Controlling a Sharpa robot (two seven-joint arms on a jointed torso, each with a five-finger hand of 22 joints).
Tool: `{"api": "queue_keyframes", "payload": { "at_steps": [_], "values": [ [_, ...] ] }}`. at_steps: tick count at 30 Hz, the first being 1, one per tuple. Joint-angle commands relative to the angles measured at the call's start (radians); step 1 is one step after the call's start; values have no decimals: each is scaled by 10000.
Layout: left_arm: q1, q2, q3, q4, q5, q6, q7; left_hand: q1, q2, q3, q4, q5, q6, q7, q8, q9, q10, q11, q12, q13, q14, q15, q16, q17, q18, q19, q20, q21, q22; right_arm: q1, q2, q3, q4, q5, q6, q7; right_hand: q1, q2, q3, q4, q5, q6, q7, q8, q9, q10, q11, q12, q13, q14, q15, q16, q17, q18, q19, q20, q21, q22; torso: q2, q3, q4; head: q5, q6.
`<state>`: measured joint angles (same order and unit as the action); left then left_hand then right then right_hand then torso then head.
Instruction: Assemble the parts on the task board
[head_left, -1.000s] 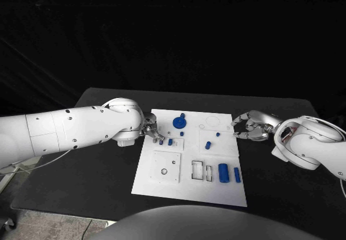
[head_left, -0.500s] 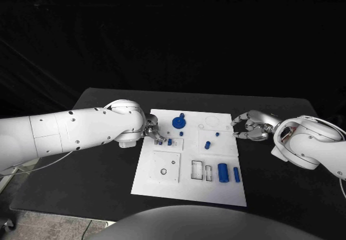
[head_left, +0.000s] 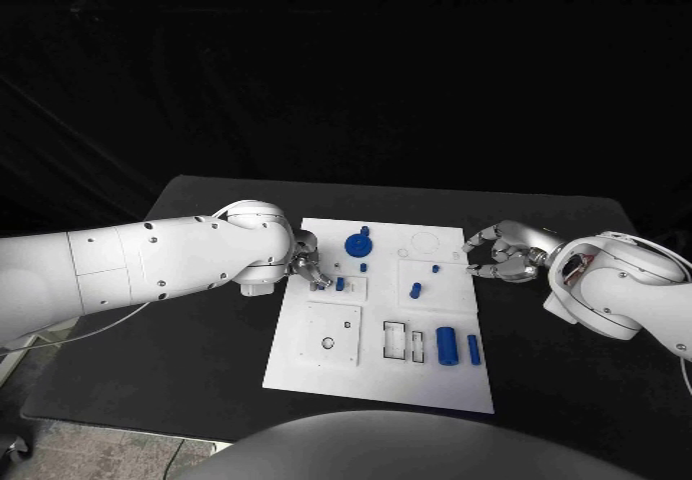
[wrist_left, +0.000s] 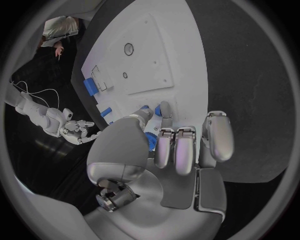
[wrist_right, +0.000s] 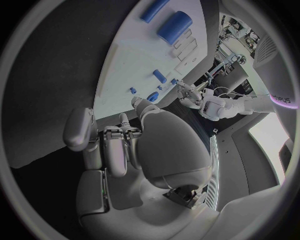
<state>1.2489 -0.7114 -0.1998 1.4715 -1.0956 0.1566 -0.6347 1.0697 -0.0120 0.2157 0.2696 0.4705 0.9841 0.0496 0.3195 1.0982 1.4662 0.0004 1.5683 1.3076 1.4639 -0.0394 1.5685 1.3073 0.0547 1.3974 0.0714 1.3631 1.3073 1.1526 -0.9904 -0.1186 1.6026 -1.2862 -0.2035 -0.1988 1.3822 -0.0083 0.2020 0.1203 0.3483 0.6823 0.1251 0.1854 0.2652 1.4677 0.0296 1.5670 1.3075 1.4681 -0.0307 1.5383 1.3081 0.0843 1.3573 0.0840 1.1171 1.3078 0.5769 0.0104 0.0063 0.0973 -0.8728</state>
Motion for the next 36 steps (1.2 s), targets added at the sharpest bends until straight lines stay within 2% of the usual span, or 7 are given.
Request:
{"api": "queue_keyframes", "payload": {
  "at_steps": [1, 4, 12, 17, 29, 33, 36],
  "values": [
    [-13, 41, 2, -11, -34, 221, -14, 160, -7, -33, -63, 168, -46, -9, -71, -20, 1046, -93, 25, 2632, 1069, -73, 23, 2635, 38, 1, -51, -57, 1859, -7, 2, 0, 12, -27, 147, -13, 7, 54, 76, 12, 52, 69, 23, -51, -14, 1031, 56, 38, 2633, 840, 67, -35, 2422, 139, -47, 11, -25, 1323, 2, 0, -4, 3, 2],
    [-25, 56, 2, -12, -9, 226, -10, 320, -25, -15, -136, 565, -60, -17, -75, -40, 1046, -102, 25, 2632, 1069, -81, 23, 2635, 40, -4, -58, -62, 1858, -7, 0, 0, 10, -26, 147, -15, 7, 54, 76, 12, 52, 69, 23, -51, -14, 1031, 56, 38, 2633, 840, 67, -35, 2422, 139, -47, 11, -25, 1323, -3, -1, -3, 7, 2],
    [-39, 82, 2, -29, 37, 169, 10, 617, -35, 85, -311, 1231, -78, -37, -60, -58, 1046, -123, 25, 2632, 1069, -98, 23, 2635, 41, -9, -74, -67, 1857, -7, -2, 0, 15, -26, 141, -15, 7, 54, 76, 12, 52, 69, 23, -51, -14, 1031, 56, 38, 2633, 840, 67, -35, 2422, 139, -47, 11, -25, 1323, -2, 0, -10, 14, 2],
    [-41, 83, 2, -35, 46, 55, 20, 799, 55, 221, -429, 1428, -81, -55, -37, -51, 1046, -141, 25, 2632, 1069, -111, 23, 2635, 36, 4, -82, -49, 1863, -7, -6, 0, 18, -25, 134, -15, 7, 54, 76, 12, 52, 69, 23, -51, -14, 1031, 56, 38, 2633, 840, 67, -35, 2422, 139, -47, 11, -25, 1323, -3, 1, -12, 20, 2],
    [-42, 8, 4, 65, 39, -282, 52, 991, 417, 580, -503, 1446, -58, -47, 35, -21, 1046, -145, 25, 2632, 1069, -119, 23, 2635, 35, 4, -96, -45, 1864, -7, -8, 0, 24, -23, 122, -18, -7, 55, 102, 12, 57, 84, 29, -47, -22, 1031, 61, 38, 2633, 836, 72, -40, 2419, 139, -50, 15, -33, 1321, -1, 0, -8, -9, 2],
    [-40, -40, 6, 90, 119, -302, 53, 1131, 387, 979, -666, 1071, -102, -46, 75, 5, 1046, -142, 25, 2632, 1069, -124, 23, 2635, 37, 2, -105, -45, 1863, -7, -5, 0, 24, -23, 118, -21, -7, 55, 102, 12, 57, 84, 29, -47, -22, 1031, 61, 38, 2633, 836, 72, -40, 2419, 139, -50, 15, -33, 1321, -2, -4, -14, -13, 2],
    [-37, -112, 19, 144, 214, -331, 52, 1152, 249, 1586, -804, 490, -138, -34, 114, 18, 1046, -137, 25, 2632, 1069, -127, 23, 2635, 35, 8, -108, -35, 1865, -7, -4, 0, 24, -23, 114, -24, -6, 59, 112, 9, 59, 86, 31, -47, -24, 1031, 62, 38, 2633, 839, 73, -36, 2421, 139, -50, 15, -35, 1321, -1, -1, -14, -17, 2]
  ]
}}
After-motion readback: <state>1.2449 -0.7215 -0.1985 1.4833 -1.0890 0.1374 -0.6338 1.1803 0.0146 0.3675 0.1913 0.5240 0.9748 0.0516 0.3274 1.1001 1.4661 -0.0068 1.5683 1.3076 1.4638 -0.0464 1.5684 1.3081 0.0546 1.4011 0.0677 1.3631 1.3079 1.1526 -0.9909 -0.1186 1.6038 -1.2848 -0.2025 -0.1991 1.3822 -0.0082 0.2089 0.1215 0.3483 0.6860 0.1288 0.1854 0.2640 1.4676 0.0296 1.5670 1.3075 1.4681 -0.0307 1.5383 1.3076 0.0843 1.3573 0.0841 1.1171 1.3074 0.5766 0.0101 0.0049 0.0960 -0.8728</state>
